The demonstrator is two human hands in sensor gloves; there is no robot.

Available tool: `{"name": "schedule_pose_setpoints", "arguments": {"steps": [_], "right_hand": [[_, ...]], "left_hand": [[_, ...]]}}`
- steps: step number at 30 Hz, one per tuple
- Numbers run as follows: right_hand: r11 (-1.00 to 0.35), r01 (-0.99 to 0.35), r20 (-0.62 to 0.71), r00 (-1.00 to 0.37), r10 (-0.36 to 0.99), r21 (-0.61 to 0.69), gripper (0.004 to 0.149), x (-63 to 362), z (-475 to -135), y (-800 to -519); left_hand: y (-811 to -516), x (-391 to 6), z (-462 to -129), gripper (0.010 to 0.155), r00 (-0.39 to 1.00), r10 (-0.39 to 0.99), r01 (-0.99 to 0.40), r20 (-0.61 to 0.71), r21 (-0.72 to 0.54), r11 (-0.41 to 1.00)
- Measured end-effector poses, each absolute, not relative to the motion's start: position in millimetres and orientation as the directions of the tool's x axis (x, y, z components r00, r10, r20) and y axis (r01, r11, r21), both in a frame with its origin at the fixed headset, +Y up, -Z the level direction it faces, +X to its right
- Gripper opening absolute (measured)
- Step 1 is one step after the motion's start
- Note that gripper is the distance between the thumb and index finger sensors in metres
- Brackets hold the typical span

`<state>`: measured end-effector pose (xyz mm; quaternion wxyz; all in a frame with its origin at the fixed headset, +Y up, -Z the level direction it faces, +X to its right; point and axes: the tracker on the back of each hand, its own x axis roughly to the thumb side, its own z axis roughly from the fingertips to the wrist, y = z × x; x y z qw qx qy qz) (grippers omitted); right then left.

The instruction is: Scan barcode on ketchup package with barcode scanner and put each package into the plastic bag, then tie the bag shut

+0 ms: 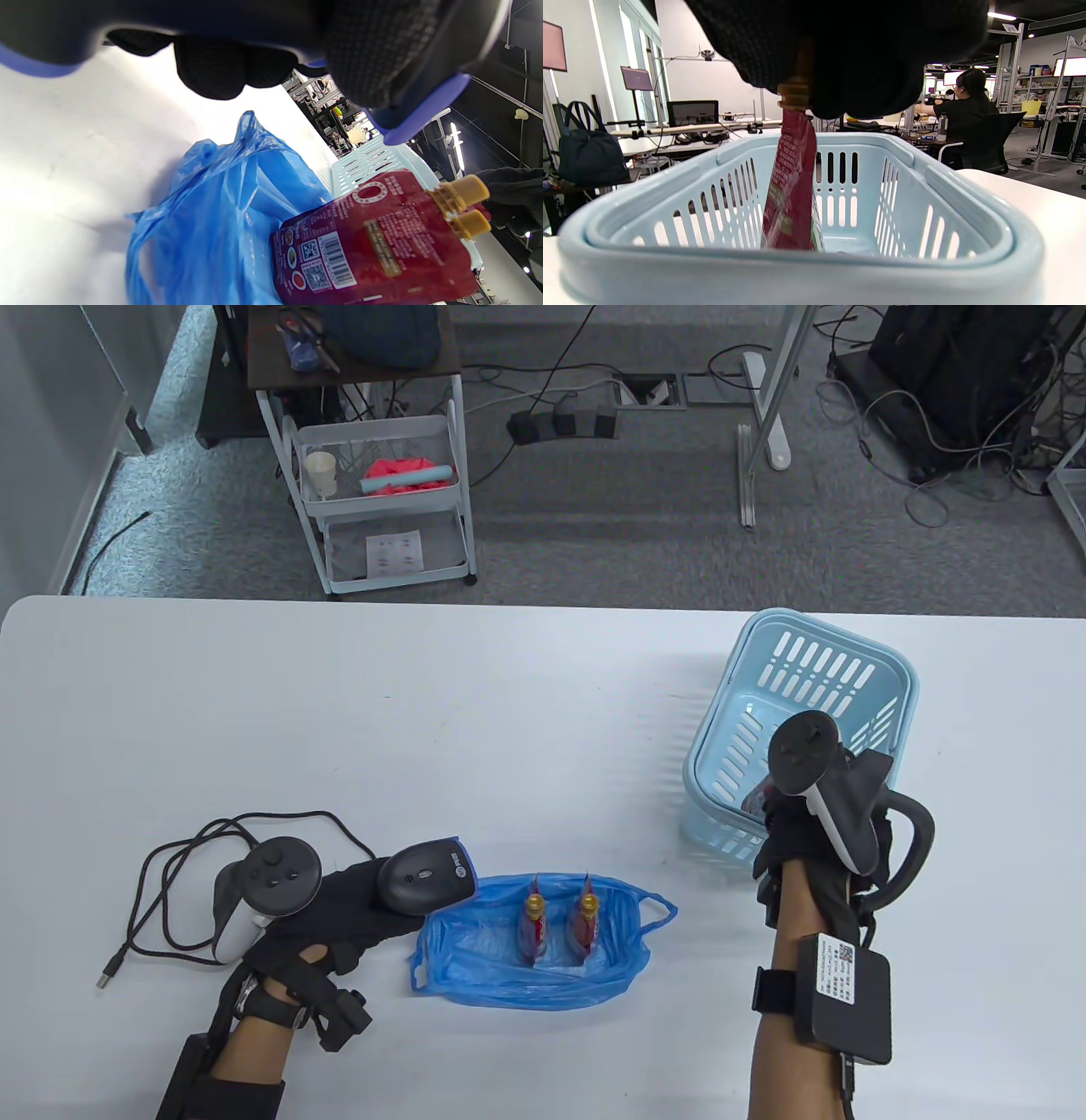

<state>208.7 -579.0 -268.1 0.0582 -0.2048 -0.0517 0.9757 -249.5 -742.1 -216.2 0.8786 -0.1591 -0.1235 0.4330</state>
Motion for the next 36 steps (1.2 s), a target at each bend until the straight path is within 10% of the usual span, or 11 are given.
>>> {"name": "schedule_pose_setpoints", "arguments": {"steps": [20, 36], "right_hand": [[-0.931, -0.174, -0.158, -0.959, 0.234, -0.321, 0.045, 167, -233, -516], [-0.952, -0.23, 0.184, -0.964, 0.194, -0.201, 0.045, 56, -228, -536]], "left_hand": [[-741, -253, -216, 0.053, 0.576, 0.814, -0.739, 0.083, -0.373, 0.561], [-739, -256, -215, 0.053, 0.559, 0.825, -0.76, 0.083, -0.347, 0.549]]}}
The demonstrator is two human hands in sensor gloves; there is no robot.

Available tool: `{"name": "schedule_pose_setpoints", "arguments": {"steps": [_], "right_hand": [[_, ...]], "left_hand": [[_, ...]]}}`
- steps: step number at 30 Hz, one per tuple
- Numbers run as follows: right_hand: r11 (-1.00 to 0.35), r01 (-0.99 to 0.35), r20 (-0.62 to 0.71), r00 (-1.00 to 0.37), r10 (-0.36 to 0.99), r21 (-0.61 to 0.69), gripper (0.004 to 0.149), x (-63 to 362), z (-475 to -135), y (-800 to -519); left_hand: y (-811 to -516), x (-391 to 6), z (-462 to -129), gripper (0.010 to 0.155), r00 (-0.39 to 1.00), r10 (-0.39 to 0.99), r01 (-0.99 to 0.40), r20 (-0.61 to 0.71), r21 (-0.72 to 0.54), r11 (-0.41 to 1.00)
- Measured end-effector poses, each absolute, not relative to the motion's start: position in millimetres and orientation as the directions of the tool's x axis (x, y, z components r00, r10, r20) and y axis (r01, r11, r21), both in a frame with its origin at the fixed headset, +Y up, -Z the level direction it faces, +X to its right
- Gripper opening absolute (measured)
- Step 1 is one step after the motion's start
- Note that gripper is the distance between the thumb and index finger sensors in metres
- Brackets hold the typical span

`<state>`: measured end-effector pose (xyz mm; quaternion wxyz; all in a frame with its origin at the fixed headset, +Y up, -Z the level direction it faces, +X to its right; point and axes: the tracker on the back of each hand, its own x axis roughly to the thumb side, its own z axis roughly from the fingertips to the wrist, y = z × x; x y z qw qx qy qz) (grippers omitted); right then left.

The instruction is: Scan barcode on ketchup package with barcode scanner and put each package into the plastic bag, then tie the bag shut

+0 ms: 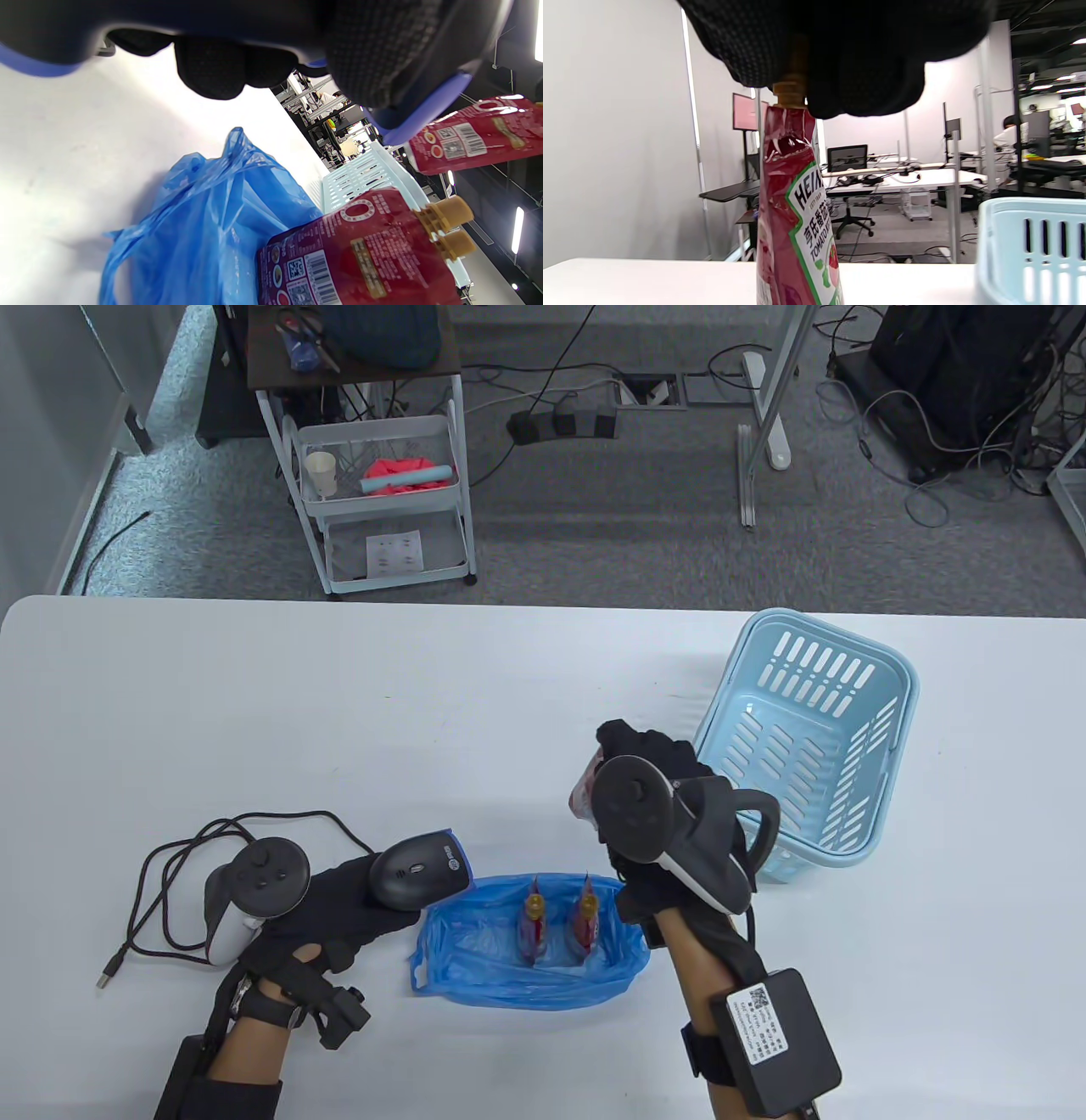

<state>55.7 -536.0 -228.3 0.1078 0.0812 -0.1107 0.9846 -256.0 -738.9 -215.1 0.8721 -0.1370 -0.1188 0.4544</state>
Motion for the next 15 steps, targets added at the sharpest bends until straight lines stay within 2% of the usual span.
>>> {"name": "schedule_pose_setpoints", "arguments": {"steps": [9, 15], "right_hand": [[-0.967, -0.223, 0.289, -0.94, 0.18, -0.123, 0.046, 9, -228, -561], [-0.973, -0.215, 0.319, -0.931, 0.177, -0.089, 0.046, -7, -229, -573]], "left_hand": [[-737, -257, -215, 0.053, 0.544, 0.833, -0.773, 0.096, -0.329, 0.543], [-736, -256, -214, 0.052, 0.537, 0.836, -0.776, 0.109, -0.326, 0.541]]}}
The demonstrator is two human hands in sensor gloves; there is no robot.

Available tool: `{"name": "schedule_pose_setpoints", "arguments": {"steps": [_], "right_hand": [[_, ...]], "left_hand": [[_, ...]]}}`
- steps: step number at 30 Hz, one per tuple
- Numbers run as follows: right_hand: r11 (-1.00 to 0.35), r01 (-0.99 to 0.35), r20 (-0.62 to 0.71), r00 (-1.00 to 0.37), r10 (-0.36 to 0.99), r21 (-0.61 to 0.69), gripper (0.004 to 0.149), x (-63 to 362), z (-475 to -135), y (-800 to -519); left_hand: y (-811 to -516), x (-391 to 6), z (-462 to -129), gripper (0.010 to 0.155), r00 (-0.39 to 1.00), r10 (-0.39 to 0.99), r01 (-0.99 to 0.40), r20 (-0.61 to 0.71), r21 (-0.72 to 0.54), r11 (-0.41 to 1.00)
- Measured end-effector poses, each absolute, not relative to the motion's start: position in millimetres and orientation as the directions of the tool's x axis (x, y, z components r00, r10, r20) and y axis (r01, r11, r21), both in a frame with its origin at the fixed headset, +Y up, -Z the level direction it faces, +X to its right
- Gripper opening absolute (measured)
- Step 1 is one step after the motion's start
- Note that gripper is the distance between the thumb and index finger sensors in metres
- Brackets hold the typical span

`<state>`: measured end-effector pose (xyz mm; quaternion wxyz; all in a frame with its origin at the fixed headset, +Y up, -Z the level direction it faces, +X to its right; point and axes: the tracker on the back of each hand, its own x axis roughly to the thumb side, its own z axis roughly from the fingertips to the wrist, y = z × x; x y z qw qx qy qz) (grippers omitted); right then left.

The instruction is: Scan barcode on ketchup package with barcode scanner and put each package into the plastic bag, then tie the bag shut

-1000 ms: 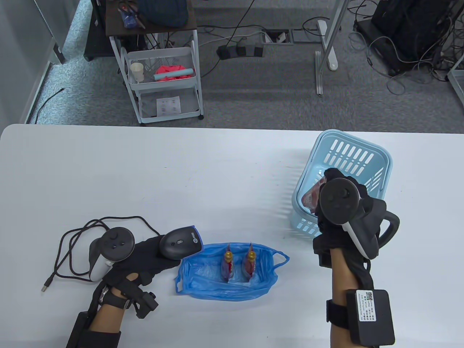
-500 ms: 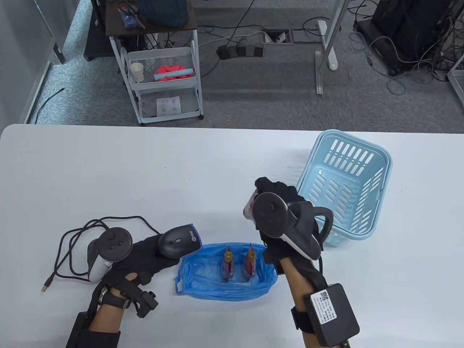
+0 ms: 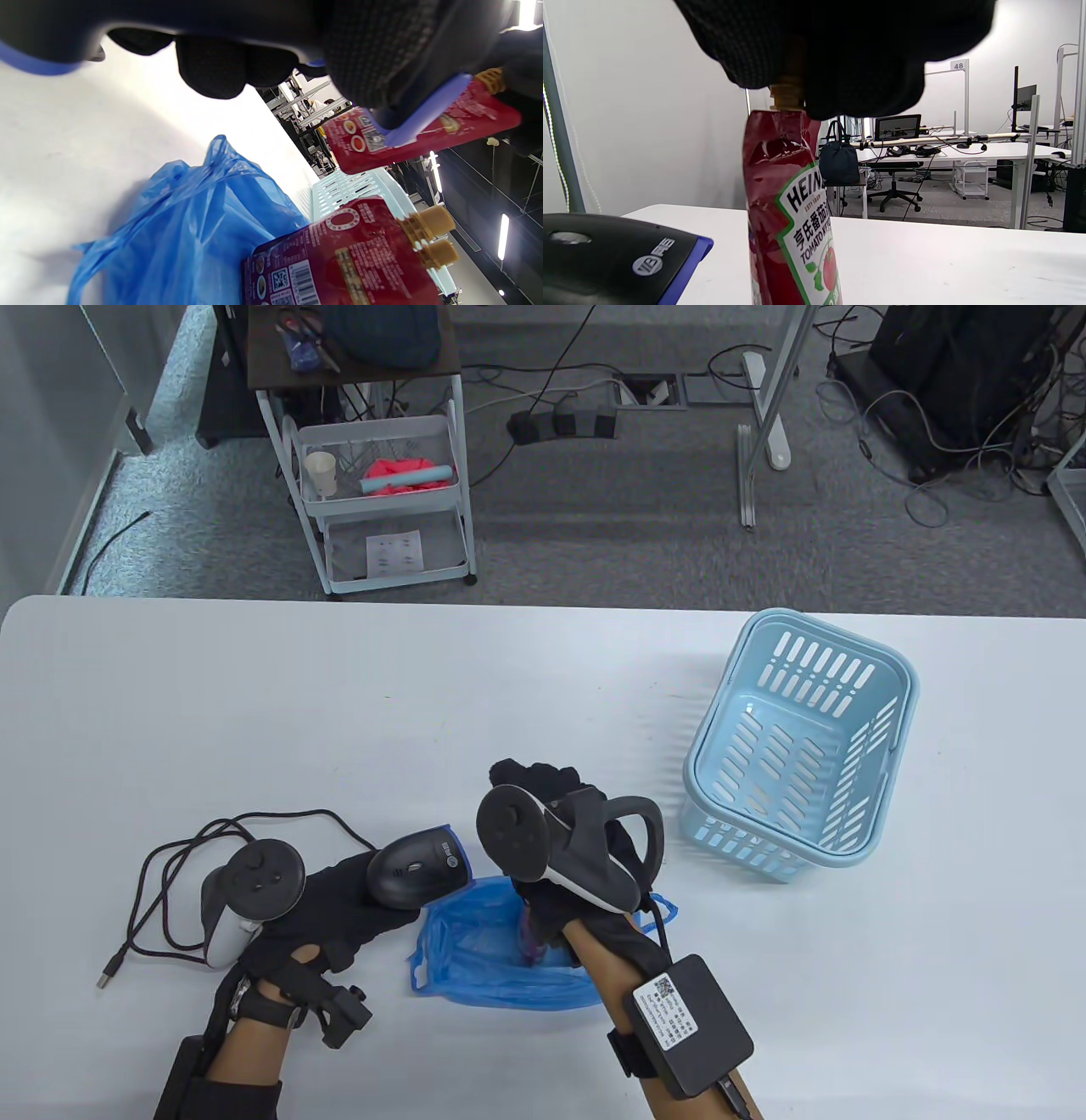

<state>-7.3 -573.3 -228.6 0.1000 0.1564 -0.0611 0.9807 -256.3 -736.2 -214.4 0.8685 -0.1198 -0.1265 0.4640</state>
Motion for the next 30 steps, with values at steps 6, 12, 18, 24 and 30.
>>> {"name": "schedule_pose_setpoints", "arguments": {"steps": [6, 12, 18, 24, 30], "right_hand": [[-0.974, -0.218, 0.334, -0.924, 0.187, -0.058, 0.046, -15, -228, -581], [-0.974, -0.222, 0.34, -0.92, 0.194, -0.045, 0.046, -17, -226, -582], [-0.974, -0.221, 0.341, -0.92, 0.193, -0.044, 0.046, -17, -225, -583], [-0.973, -0.227, 0.347, -0.916, 0.199, -0.042, 0.046, -16, -220, -582], [-0.975, -0.222, 0.388, -0.901, 0.193, -0.031, 0.046, -20, -208, -580]], "left_hand": [[-737, -255, -215, 0.052, 0.546, 0.829, -0.757, 0.119, -0.354, 0.549], [-737, -253, -214, 0.053, 0.558, 0.82, -0.74, 0.125, -0.373, 0.56], [-737, -252, -214, 0.052, 0.558, 0.821, -0.746, 0.124, -0.357, 0.561], [-737, -260, -215, 0.054, 0.559, 0.825, -0.779, 0.083, -0.289, 0.557], [-746, -270, -217, 0.056, 0.589, 0.808, -0.779, 0.008, -0.259, 0.571]]}}
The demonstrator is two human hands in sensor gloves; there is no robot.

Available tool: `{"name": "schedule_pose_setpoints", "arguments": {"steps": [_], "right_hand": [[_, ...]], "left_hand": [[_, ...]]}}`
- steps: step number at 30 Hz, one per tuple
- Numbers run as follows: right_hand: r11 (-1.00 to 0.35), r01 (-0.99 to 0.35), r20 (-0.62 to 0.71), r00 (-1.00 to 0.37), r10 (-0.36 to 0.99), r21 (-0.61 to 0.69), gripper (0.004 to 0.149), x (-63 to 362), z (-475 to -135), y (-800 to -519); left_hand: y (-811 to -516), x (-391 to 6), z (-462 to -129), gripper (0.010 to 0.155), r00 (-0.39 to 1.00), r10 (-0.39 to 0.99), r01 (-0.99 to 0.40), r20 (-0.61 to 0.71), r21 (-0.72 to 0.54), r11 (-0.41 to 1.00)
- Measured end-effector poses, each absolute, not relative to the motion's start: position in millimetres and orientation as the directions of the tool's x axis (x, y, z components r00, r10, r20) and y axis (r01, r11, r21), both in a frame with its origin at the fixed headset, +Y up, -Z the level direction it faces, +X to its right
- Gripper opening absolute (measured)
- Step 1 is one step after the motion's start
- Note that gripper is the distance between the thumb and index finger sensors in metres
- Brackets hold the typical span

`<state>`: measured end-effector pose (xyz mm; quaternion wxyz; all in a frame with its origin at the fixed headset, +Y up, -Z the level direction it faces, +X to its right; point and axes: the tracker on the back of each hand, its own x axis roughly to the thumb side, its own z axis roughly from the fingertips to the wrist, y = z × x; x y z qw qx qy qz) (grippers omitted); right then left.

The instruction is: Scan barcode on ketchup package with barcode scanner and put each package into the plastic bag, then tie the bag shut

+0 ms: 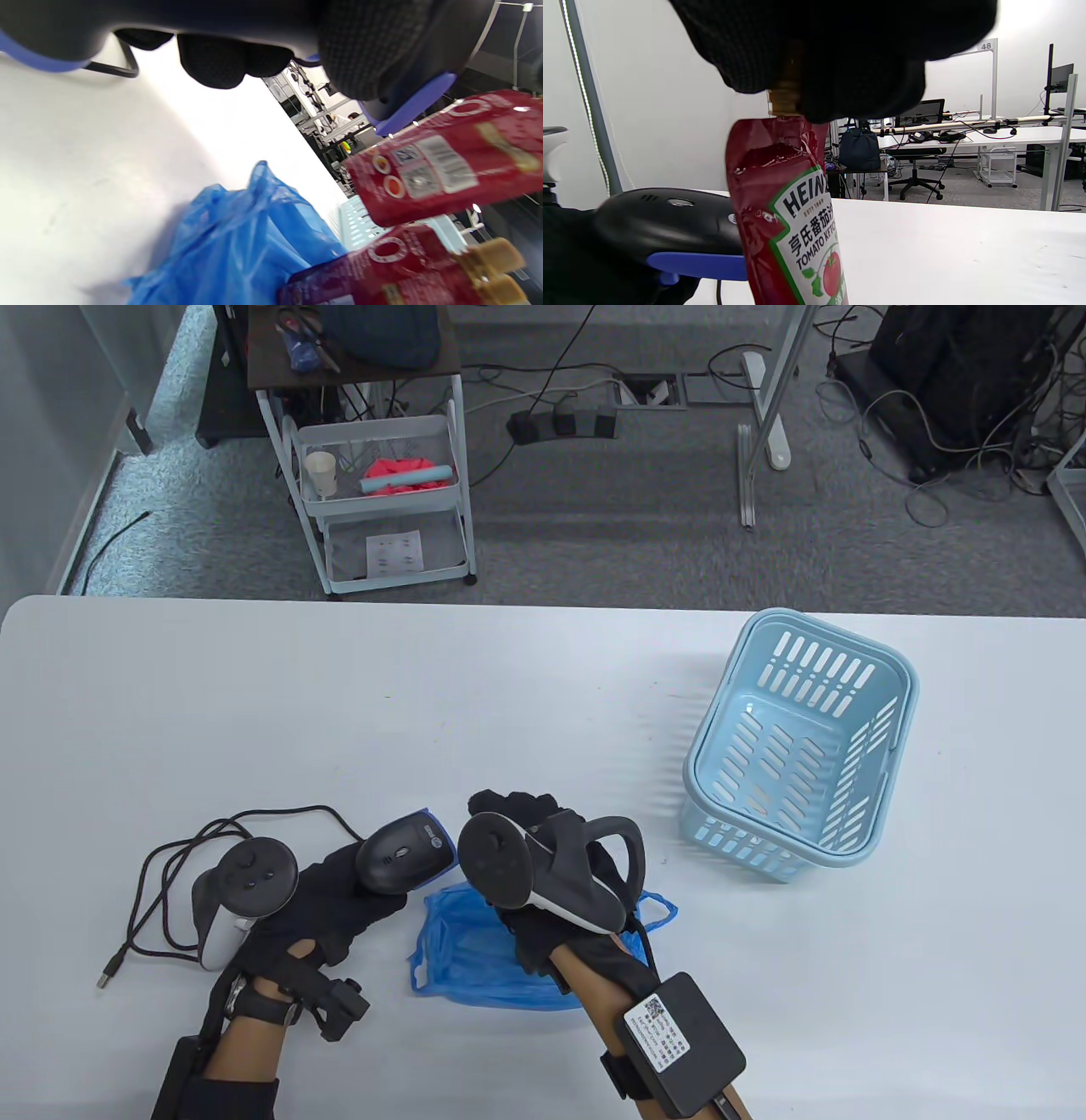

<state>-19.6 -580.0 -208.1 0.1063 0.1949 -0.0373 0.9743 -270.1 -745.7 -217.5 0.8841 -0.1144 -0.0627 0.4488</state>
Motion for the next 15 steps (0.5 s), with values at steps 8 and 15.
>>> {"name": "schedule_pose_setpoints", "arguments": {"steps": [8, 15], "right_hand": [[-0.986, -0.167, 0.453, -0.877, 0.159, 0.022, 0.046, -32, -192, -588], [-0.995, -0.065, 0.48, -0.873, 0.09, 0.07, 0.045, -46, -188, -606]], "left_hand": [[-751, -276, -219, 0.058, 0.584, 0.811, -0.791, -0.031, -0.245, 0.56], [-750, -276, -219, 0.058, 0.59, 0.807, -0.786, -0.026, -0.249, 0.566]]}}
